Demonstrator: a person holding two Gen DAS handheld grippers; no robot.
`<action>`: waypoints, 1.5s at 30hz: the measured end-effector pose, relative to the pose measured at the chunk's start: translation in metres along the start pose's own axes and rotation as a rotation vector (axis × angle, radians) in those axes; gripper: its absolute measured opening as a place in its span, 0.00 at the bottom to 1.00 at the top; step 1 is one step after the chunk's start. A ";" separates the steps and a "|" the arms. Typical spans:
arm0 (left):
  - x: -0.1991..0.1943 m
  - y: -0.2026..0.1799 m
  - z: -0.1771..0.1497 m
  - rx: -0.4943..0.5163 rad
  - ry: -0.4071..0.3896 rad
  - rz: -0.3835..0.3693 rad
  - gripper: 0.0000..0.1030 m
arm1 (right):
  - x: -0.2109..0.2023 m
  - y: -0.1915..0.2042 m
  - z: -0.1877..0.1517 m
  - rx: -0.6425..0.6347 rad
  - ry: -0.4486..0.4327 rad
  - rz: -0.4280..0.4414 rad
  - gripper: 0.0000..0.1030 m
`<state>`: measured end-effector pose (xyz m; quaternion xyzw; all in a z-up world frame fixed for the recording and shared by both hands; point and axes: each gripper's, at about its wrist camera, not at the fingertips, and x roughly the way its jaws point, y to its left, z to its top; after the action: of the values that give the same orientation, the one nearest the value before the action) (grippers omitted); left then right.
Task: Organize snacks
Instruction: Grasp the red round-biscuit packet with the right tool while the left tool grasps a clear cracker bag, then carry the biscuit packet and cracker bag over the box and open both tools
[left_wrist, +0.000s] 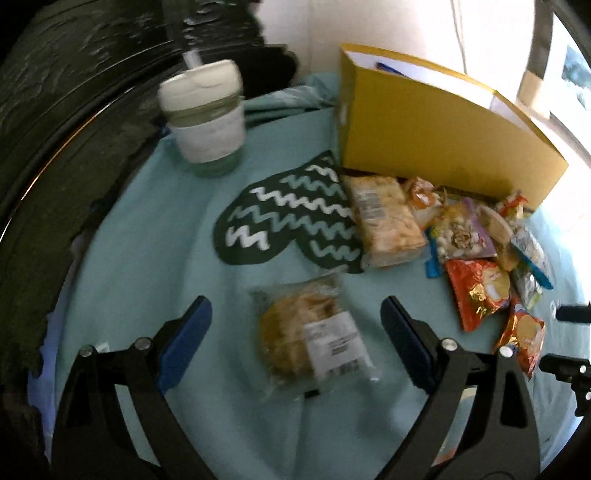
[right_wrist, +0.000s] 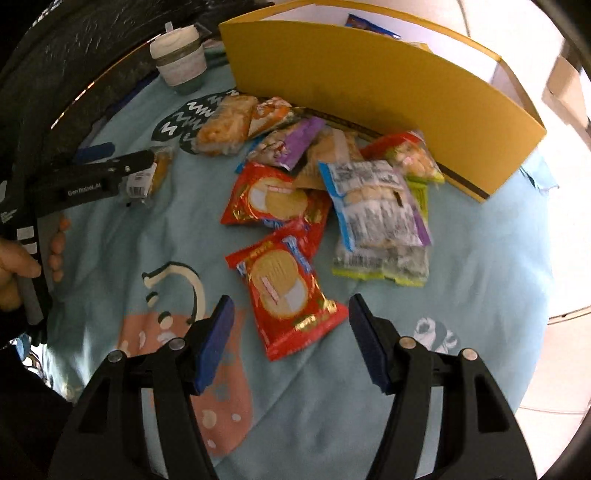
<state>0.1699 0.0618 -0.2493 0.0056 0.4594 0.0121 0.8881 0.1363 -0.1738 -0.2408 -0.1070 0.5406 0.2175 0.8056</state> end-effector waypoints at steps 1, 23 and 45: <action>0.003 -0.002 -0.001 0.011 0.008 0.001 0.91 | 0.008 0.003 0.002 -0.007 0.012 -0.003 0.63; -0.055 -0.020 -0.016 0.044 -0.094 -0.266 0.53 | -0.052 0.000 -0.025 0.135 -0.069 0.069 0.44; -0.140 -0.057 -0.001 0.145 -0.193 -0.307 0.54 | -0.148 -0.005 -0.030 0.242 -0.290 0.063 0.44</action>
<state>0.0894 0.0012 -0.1368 0.0006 0.3672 -0.1572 0.9167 0.0661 -0.2257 -0.1169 0.0400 0.4440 0.1892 0.8749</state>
